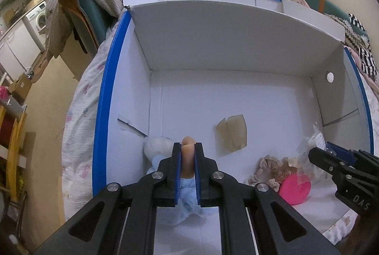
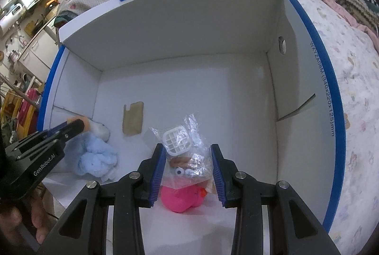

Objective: Organize soft objects

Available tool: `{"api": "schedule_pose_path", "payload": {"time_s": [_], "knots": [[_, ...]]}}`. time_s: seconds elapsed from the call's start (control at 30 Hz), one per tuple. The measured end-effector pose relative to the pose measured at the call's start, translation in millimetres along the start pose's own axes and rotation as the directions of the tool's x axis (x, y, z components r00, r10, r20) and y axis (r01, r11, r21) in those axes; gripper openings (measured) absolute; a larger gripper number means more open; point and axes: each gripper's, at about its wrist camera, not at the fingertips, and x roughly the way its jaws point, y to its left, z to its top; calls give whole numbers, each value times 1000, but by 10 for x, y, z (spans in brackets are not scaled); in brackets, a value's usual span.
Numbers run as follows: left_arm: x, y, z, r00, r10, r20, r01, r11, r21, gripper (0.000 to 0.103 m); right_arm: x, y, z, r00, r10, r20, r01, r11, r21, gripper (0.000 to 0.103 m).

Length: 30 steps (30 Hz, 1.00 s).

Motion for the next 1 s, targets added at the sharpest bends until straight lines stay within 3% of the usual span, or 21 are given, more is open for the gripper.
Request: {"api": "schedule_pose_path", "payload": {"time_s": [0.27,0.57,0.63,0.7,0.77,1.0], "knots": [[-62,0,6,1000,15,25,-15,1000,-12,12,-2,-18,12,1000,6,0,-6,1000,16,47],[-211,-15,8,998,34,59,-35,999,5,19,-65,26,44,1000,8,23,-9,1000,14,76],[-247,-22,5,996,48,70,-49,999,8,26,-83,11,45,999,22,25,-22,999,26,85],[-290,-13,-1,995,62,83,-62,998,5,46,-107,-2,49,999,26,33,-27,999,43,102],[-362,12,-12,991,78,111,-78,997,-3,54,-143,0,54,999,23,49,-26,998,50,103],[-587,125,-65,987,63,146,-61,998,-20,58,-271,70,63,993,32,111,-39,997,62,103]]}}
